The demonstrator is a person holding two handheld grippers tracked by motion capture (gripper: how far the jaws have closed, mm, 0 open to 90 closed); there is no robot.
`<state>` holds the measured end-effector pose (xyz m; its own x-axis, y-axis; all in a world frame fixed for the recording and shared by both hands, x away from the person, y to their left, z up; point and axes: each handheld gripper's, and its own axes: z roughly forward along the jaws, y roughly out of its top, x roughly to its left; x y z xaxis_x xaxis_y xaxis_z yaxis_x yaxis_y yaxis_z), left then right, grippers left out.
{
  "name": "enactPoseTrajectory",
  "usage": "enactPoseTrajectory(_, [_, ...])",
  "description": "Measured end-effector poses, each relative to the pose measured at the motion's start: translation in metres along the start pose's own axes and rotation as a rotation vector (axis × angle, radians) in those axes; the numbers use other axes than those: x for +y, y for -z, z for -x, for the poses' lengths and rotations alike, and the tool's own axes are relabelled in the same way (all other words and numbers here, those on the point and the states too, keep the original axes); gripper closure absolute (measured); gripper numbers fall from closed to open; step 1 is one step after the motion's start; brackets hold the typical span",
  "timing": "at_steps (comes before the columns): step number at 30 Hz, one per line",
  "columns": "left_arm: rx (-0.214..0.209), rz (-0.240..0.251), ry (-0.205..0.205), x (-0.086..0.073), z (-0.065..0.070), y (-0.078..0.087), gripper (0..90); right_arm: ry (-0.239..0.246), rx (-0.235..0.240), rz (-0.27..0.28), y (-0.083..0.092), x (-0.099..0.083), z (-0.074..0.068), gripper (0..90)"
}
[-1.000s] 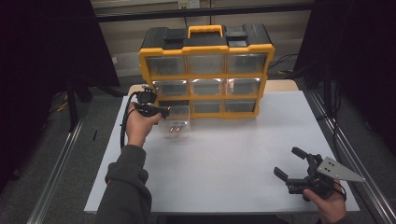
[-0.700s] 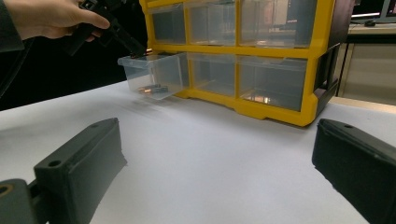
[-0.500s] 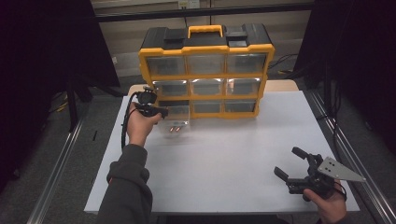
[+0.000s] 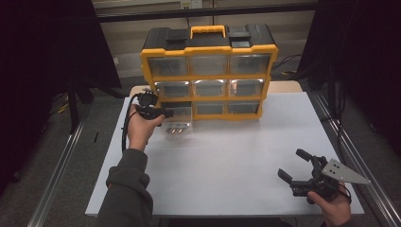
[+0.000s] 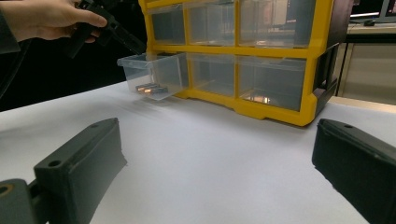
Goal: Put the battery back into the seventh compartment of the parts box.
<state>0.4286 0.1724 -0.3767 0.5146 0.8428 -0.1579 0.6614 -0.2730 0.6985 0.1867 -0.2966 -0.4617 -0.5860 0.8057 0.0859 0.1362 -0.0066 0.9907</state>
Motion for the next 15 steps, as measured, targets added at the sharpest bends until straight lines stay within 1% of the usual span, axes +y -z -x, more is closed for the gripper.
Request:
enactPoseTrajectory(4, [-0.027,0.020,0.015,-0.0021,0.0022,0.0021,55.4,0.002,0.001,-0.003,-0.0002,-0.0001,-0.0003,1.5])
enactPoseTrajectory(5, [-0.033,0.017,0.008,-0.0026,0.0015,0.0029,53.6,0.002,0.002,-0.003,-0.0003,-0.0001,-0.0003,1.5])
enactPoseTrajectory(9, [-0.053,0.024,0.019,-0.0053,0.0027,0.0036,49.1,0.002,0.001,-0.006,-0.0003,0.0002,-0.0005,1.5])
enactPoseTrajectory(10, [-0.066,0.025,0.020,-0.0057,0.0030,0.0041,48.2,0.002,0.001,-0.006,-0.0006,0.0002,-0.0005,1.5])
enactPoseTrajectory(11, [-0.064,0.031,0.022,-0.0063,0.0046,0.0043,46.9,0.001,0.000,-0.004,-0.0011,0.0002,-0.0007,1.5])
enactPoseTrajectory(12, [-0.066,0.022,0.005,-0.0064,0.0050,0.0056,45.0,0.001,0.003,-0.003,-0.0018,0.0002,-0.0009,1.5])
enactPoseTrajectory(13, [-0.072,0.027,0.004,-0.0068,0.0061,0.0066,43.8,0.001,0.005,-0.003,-0.0022,0.0002,-0.0012,1.5])
enactPoseTrajectory(14, [-0.080,0.042,0.009,-0.0074,0.0077,0.0068,42.6,0.003,0.004,-0.005,-0.0020,0.0002,-0.0014,1.5])
enactPoseTrajectory(15, [-0.091,0.040,-0.003,-0.0075,0.0081,0.0086,41.0,0.002,0.004,-0.006,-0.0019,0.0002,-0.0015,1.5])
